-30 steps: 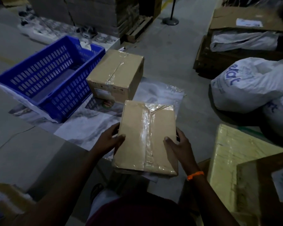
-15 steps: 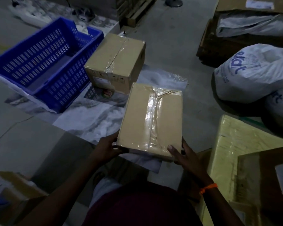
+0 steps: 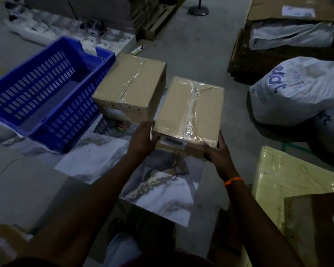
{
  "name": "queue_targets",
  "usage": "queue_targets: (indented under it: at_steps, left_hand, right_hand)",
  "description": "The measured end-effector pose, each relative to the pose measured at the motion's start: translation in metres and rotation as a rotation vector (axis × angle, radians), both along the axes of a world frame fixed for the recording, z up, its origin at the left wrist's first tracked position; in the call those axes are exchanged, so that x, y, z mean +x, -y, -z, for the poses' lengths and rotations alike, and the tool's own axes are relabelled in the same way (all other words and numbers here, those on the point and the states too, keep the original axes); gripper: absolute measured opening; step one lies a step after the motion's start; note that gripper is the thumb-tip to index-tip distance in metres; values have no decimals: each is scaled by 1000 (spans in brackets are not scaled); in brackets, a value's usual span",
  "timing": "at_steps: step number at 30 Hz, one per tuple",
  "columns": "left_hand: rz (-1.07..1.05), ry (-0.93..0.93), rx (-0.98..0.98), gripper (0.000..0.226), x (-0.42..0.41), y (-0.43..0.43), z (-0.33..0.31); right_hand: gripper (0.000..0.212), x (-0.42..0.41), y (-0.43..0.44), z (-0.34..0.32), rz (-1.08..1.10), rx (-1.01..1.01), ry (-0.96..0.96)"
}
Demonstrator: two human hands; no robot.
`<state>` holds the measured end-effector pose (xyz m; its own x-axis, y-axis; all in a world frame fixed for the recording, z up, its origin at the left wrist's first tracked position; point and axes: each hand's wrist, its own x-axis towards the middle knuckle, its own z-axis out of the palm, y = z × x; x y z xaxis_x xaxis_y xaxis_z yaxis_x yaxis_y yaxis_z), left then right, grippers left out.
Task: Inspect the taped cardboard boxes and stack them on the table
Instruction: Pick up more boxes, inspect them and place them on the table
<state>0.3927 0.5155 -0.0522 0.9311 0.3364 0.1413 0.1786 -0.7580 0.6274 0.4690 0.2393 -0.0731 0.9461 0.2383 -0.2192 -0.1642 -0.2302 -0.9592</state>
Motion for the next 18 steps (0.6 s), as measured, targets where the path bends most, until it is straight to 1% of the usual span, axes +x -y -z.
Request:
queue_targets:
  at_steps: [2,4,6,8,11,18]
  left_hand:
    - [18,-48,131,58,20,-17,-4]
    - [53,-87,241,76,38,-34,-7]
    - [74,-209,316,88,53,-48,-11]
    - [70,-329,398,95,62,-60,-12]
    - [98,-402,489,94,59,-73,-5]
    - [125,-285,457,82,33,-73,6]
  right_hand:
    - [87,16,-13,7,37,2,3]
    - [95,26,-23,18,83,-11,6]
    - [104,31,-31,27,124,-33,6]
    - [106,34,-37,32,137,-39,9]
    - [101,44,-42,31,125,-20,10]
    - [98,65,-48,29,56,31,-15]
